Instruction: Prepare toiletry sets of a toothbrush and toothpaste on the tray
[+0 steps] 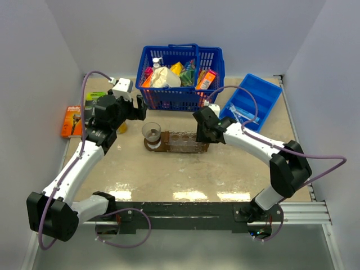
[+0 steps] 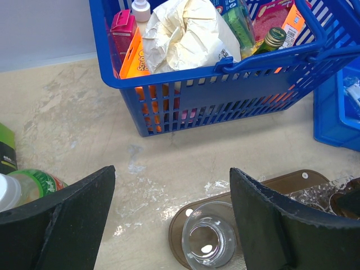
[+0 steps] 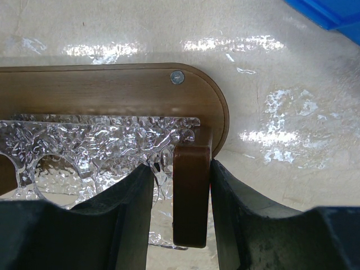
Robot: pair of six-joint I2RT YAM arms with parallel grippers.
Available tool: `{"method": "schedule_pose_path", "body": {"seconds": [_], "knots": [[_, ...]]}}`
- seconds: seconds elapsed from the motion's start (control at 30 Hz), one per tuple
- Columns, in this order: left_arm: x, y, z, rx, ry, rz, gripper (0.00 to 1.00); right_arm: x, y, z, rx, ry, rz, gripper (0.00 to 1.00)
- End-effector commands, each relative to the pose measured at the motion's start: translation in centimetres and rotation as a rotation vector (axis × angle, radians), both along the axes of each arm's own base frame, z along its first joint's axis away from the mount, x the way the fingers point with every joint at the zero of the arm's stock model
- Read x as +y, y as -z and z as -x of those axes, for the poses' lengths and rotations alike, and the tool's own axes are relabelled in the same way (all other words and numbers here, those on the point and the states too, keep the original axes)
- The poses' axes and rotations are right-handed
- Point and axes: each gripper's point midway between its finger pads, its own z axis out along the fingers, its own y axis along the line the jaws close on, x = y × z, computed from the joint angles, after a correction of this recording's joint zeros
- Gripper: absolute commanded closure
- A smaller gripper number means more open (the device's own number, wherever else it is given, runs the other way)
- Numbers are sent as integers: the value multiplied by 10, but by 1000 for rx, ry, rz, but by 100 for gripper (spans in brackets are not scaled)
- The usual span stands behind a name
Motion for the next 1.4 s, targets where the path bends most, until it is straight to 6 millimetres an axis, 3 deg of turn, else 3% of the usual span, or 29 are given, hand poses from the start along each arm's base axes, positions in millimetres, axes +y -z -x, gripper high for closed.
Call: {"method": "schedule_pose_path", "body": {"seconds": [0.0, 0.6, 1.37], "knots": [[1, -19, -2, -63, -4, -1, 13, 17, -34, -24, -126, 28, -72, 100], [1, -18, -2, -58, -6, -5, 13, 21, -24, -32, -153, 21, -53, 100], [-1, -16, -3, -52, 2, -1, 13, 13, -7, -25, -122, 20, -8, 100]]}}
